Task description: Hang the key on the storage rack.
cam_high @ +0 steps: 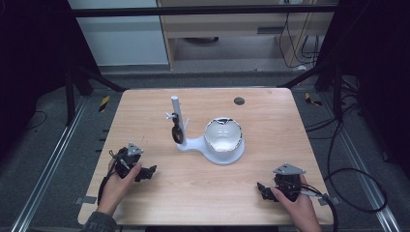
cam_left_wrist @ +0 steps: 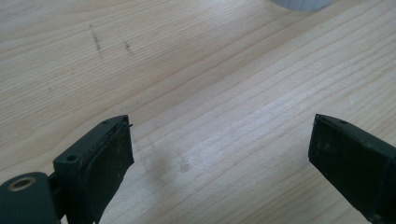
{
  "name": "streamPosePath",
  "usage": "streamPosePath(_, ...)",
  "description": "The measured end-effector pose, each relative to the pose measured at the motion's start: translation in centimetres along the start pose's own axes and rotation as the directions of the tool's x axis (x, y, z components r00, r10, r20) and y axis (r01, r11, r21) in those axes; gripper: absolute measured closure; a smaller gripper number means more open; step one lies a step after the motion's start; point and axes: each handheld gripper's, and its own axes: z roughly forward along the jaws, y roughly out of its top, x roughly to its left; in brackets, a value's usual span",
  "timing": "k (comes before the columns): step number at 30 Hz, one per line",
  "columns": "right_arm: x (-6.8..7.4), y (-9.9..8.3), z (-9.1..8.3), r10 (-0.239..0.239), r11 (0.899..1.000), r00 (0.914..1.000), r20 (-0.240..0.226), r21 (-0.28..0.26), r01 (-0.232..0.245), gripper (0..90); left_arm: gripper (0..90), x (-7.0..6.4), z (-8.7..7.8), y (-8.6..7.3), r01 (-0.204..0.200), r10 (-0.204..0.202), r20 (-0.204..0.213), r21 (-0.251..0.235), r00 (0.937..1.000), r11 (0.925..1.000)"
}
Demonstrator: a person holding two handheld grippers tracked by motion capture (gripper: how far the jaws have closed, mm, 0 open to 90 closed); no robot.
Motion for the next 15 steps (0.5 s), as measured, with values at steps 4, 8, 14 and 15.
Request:
streamPosePath(4, 0.0, 0.0, 0.0, 0.000, 1.000, 1.0000, -0.001, 0.000, 0.000, 0.5, 6.1, 0.9, 0.2, -0.8, 0.020, -0.020, -0.023, -0.012, 0.9995, 0.9997)
streamPosePath(8, 0.0, 0.0, 0.0, 0.000, 1.000, 1.0000, -0.002, 0.000, 0.000, 0.5, 6.1, 1.3, 0.7, -1.4, 0.035, -0.036, -0.023, -0.019, 0.9991, 0.9992)
streamPosePath(14, 0.0, 0.0, 0.0, -0.002, 1.000, 1.0000, -0.001, -0.001, 0.002, 0.5, 5.6, 1.4, 1.3, -1.9, 0.047, -0.047, -0.008, -0.031, 0.9989, 0.9984)
streamPosePath(15, 0.0, 0.0, 0.0, -0.002, 1.000, 1.0000, -0.001, -0.001, 0.002, 0.5, 5.4, 1.4, 1.3, -1.9, 0.053, -0.053, -0.006, -0.036, 0.9986, 0.9979)
